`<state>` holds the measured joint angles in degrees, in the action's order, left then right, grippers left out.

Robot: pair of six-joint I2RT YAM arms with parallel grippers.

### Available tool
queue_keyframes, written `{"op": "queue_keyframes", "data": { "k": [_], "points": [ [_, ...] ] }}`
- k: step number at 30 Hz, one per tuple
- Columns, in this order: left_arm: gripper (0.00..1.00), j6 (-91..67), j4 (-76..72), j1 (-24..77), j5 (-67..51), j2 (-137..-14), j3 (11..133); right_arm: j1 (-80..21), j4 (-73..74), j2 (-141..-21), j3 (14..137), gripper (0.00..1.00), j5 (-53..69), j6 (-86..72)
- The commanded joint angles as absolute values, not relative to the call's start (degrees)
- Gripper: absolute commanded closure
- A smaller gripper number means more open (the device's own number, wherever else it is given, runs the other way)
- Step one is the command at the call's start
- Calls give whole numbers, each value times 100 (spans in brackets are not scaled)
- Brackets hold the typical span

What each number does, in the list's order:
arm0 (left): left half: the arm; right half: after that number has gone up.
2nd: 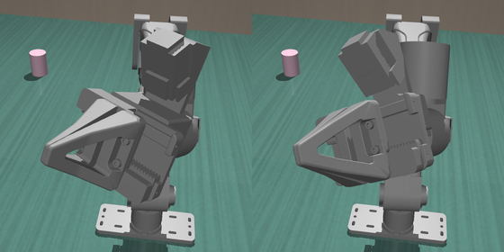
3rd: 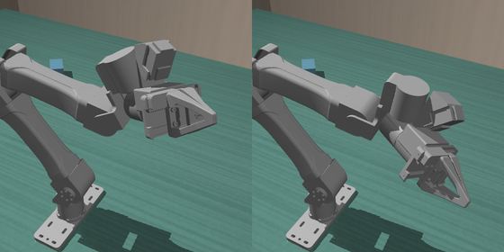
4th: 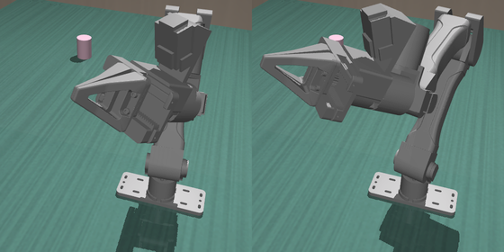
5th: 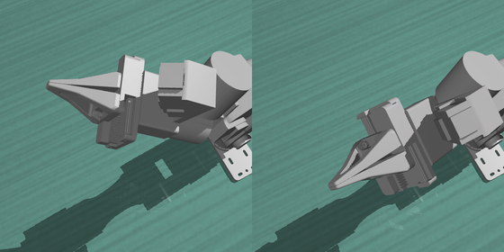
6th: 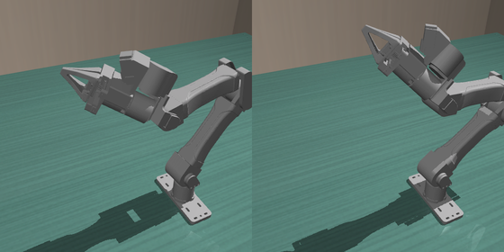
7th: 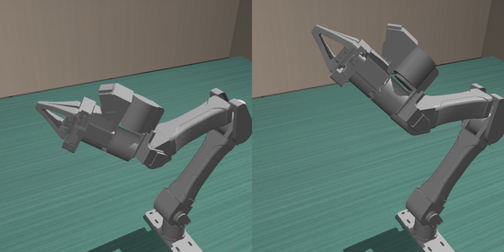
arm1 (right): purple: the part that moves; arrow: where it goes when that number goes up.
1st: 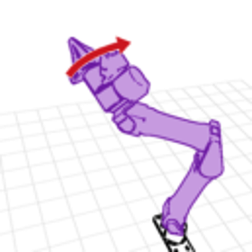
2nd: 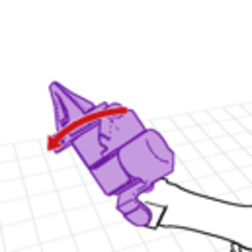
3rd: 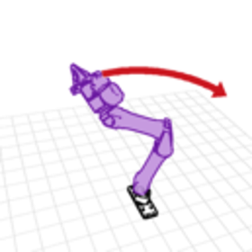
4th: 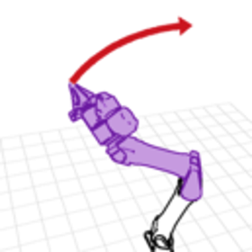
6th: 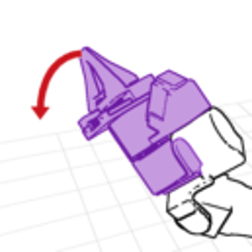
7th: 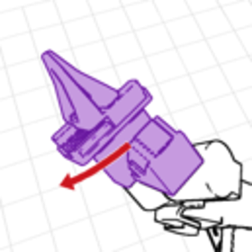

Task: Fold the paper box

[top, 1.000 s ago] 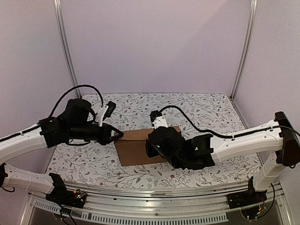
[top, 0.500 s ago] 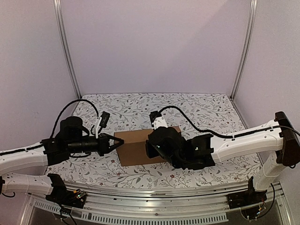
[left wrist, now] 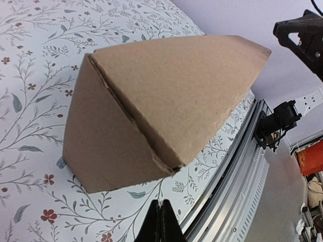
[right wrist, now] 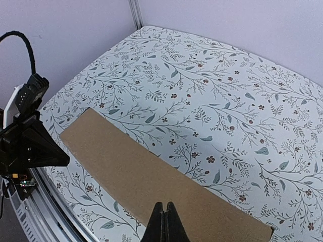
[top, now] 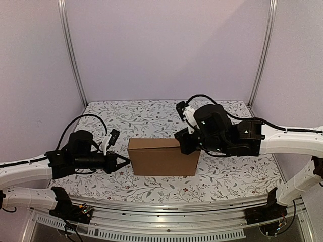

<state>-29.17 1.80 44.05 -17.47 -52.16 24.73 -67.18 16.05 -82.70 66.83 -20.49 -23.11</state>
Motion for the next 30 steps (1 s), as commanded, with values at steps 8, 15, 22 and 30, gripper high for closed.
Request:
{"op": "queue_keyframes", "data": {
  "k": [8, 15, 22, 30],
  "points": [
    [100, -3059, 380, 4315, -2024, -4969, 2714, -6297, 2045, -7400, 6325, 100, -1283, -1781],
    [100, -3019, 489, 4320, -2336, -4904, 3471, -6107, 2078, -7262, 6324, 100, -1029, -1664],
    [100, -2456, 865, 4252, -1866, -5660, 4487, -6048, 2015, -7175, 6172, 100, -927, -1606],
    [100, -2408, 413, 4043, -2276, -6846, 4652, -5942, 1945, -6987, 5873, 100, -829, -1532]
  ]
}}
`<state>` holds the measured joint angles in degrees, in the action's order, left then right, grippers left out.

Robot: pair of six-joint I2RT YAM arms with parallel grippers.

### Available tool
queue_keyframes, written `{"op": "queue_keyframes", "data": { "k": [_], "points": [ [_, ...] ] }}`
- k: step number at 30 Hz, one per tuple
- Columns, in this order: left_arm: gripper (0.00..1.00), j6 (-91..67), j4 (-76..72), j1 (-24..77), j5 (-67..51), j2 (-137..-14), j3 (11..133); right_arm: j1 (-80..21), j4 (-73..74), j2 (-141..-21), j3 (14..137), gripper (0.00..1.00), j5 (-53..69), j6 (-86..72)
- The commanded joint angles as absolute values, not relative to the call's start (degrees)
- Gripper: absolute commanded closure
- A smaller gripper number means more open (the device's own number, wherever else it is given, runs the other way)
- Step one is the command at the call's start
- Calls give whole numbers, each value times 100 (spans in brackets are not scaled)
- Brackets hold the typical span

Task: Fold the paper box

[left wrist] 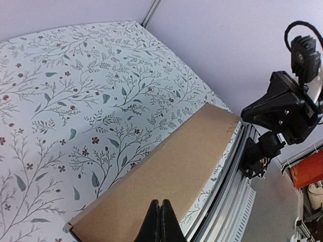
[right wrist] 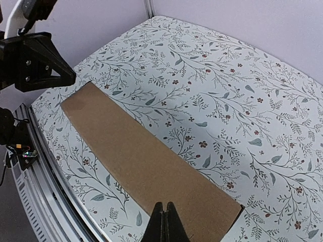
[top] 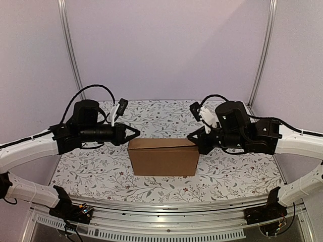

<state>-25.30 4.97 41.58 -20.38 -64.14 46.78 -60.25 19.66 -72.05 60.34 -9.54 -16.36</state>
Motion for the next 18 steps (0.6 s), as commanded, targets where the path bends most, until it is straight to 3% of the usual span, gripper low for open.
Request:
{"op": "queue_keyframes", "data": {
  "k": [1, 10, 18],
  "points": [
    [100, -2400, 346, 4043, -2358, -6926, 4611, -5929, 1938, -6936, 5830, 100, -827, -1515],
    [100, -2373, 198, 4043, -2482, -7125, 4070, -5573, 1574, -6781, 5271, 100, -513, -1845],
    [100, -2338, 357, 4044, -2345, -7099, 3905, -5557, 351, -6734, 3816, 100, -283, -2543]
  ]
}}
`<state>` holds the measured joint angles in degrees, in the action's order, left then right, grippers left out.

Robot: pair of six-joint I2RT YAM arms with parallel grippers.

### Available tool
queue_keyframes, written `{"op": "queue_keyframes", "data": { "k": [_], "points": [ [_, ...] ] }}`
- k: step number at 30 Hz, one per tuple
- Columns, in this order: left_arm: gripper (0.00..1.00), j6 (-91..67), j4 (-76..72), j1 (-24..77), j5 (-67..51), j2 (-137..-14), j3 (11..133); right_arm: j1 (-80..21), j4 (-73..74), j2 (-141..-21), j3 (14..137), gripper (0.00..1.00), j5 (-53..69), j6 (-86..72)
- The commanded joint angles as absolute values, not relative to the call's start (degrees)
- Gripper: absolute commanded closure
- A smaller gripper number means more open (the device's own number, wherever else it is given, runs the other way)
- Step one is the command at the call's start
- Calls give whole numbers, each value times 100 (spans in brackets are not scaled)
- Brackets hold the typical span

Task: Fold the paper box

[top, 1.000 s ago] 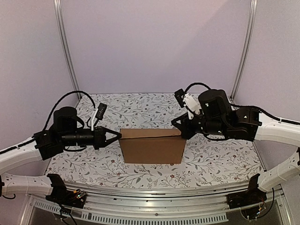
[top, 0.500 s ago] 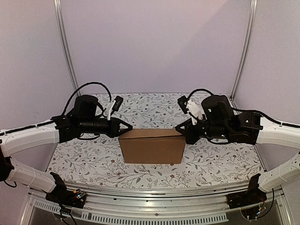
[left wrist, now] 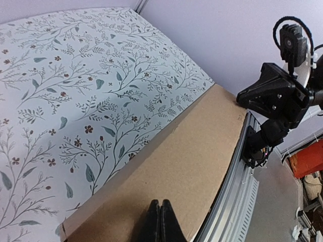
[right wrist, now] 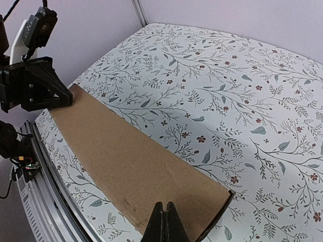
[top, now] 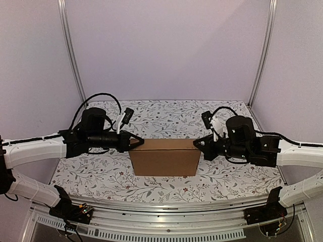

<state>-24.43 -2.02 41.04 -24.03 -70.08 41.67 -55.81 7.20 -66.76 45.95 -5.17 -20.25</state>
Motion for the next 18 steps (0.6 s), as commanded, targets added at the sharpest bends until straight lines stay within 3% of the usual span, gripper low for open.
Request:
{"op": "queue_keyframes", "data": {
  "k": [1, 6, 18],
  "points": [
    [100, -2334, 367, 4043, -2339, -7106, 3903, -5553, 269, -6728, 3646, 100, -281, -2626],
    [100, -2332, 367, 4040, -2355, -7169, 3918, -5548, 264, -6570, 3533, 100, -343, -2677],
    [100, -2326, 391, 4042, -2321, -7191, 3926, -5556, 1034, -6260, 5237, 100, -523, -1612]
  ]
}}
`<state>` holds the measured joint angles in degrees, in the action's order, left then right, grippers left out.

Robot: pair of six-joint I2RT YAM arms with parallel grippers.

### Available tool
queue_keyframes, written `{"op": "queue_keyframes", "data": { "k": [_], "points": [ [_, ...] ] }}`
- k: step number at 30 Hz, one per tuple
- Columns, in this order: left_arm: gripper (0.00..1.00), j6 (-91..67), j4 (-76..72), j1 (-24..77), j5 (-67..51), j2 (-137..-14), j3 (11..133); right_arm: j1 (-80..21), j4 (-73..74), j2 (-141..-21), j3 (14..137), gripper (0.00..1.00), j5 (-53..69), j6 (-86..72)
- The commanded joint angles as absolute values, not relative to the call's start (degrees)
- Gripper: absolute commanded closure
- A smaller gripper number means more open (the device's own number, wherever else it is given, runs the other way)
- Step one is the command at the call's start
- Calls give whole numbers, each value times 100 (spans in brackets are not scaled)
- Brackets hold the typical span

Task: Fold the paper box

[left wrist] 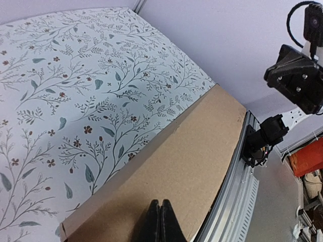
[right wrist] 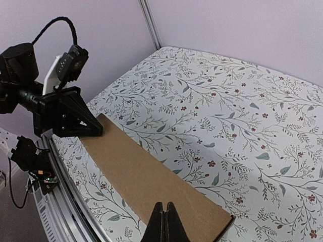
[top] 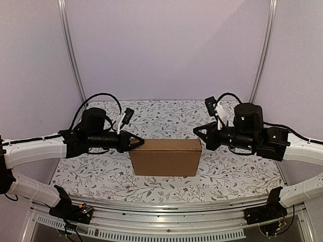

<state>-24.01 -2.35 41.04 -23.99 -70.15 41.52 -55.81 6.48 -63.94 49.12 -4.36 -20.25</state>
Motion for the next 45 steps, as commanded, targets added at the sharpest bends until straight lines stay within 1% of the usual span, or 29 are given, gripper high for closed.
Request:
{"op": "queue_keyframes", "data": {
  "k": [1, 5, 10, 13, 15, 18, 22, 28, 36, 40, 45],
  "points": [
    [100, -2317, 400, 4043, -2314, -7190, 3928, -5555, 1037, -6244, 5229, 100, -562, -1565],
    [100, -2320, 430, 4042, -2296, -7178, 3937, -5548, 737, -6268, 4703, 100, -611, -1650],
    [100, -2314, 406, 4036, -2308, -7201, 3938, -5555, -584, -6813, 3212, 100, -635, -2276],
    [100, -2324, 402, 4036, -2322, -7252, 3937, -5562, -772, -7207, 2960, 100, -480, -2562],
    [100, -2328, 404, 4043, -2329, -7283, 3953, -5559, -746, -7177, 2936, 100, -453, -2578],
    [100, -2328, 404, 4042, -2333, -7305, 3975, -5554, -377, -6779, 3161, 100, -582, -2379],
    [100, -2361, 411, 4036, -2321, -7299, 3997, -5562, 267, -6380, 3888, 100, -602, -1957],
    [100, -2356, 563, 4043, -2267, -7210, 4102, -5622, 551, -6484, 5010, 100, -271, -1640],
    [100, -2346, 629, 4043, -2188, -7251, 4118, -6029, 383, -7712, 5935, 100, -270, -1522],
    [100, -2354, 619, 4043, -2184, -7273, 4097, -6114, 66, -8332, 5875, 100, -359, -1633],
    [100, -2350, 645, 4043, -2197, -7250, 4070, -6209, 53, -9057, 5709, 100, -418, -1886]
  ]
}}
